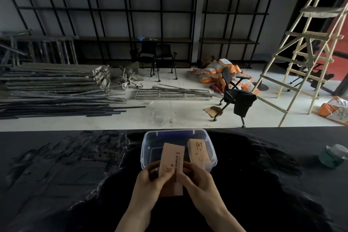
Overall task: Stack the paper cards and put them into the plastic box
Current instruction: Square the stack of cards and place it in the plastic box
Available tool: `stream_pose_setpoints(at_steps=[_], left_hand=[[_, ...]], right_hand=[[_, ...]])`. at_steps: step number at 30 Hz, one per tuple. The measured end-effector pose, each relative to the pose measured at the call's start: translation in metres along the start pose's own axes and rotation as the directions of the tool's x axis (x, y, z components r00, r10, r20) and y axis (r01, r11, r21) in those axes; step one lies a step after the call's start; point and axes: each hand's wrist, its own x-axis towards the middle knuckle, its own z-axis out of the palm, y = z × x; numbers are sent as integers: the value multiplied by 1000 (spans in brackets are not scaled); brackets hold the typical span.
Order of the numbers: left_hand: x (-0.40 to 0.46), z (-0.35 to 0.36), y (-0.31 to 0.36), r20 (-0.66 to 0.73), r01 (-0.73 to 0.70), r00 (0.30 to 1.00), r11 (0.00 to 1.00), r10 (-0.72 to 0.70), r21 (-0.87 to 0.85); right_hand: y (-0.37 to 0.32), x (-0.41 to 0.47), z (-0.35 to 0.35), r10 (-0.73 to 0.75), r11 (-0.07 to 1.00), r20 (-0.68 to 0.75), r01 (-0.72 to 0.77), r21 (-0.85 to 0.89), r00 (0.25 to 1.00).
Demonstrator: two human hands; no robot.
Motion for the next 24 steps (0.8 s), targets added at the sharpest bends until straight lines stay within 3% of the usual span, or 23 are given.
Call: stream_pose_setpoints(at_steps=[2,4,6,8,13,22,24], left_hand=[[0,-7,3,-73,19,997,998,-24,-65],[-1,-14,6,-126,45,990,992,-60,-116],[-1,-19,7,-150,43,987,990,-63,-133],[-4,-20,9,-160,25,986,992,-44,-121],[-8,-20,13,-197,0,980,992,-25,-129],[3,-4,18,-174,-41,984,995,25,-89],[5,5,18,-158,-22,987,998,13,-59]], right_hand=[[1,5,-3,-183,937,-40,162,-308,982],[0,13,-11,-286,678,63,248,-692,956],[3,21,-16,-219,462,201,283,-840,955],[9,25,-16,-128,352,276,304,-885,953],[21,18,-13,-110,306,298,317,-898,948],[41,-26,-8,-204,236,306,350,-906,930],[35,-30,-14,-269,267,293,363,-893,917]])
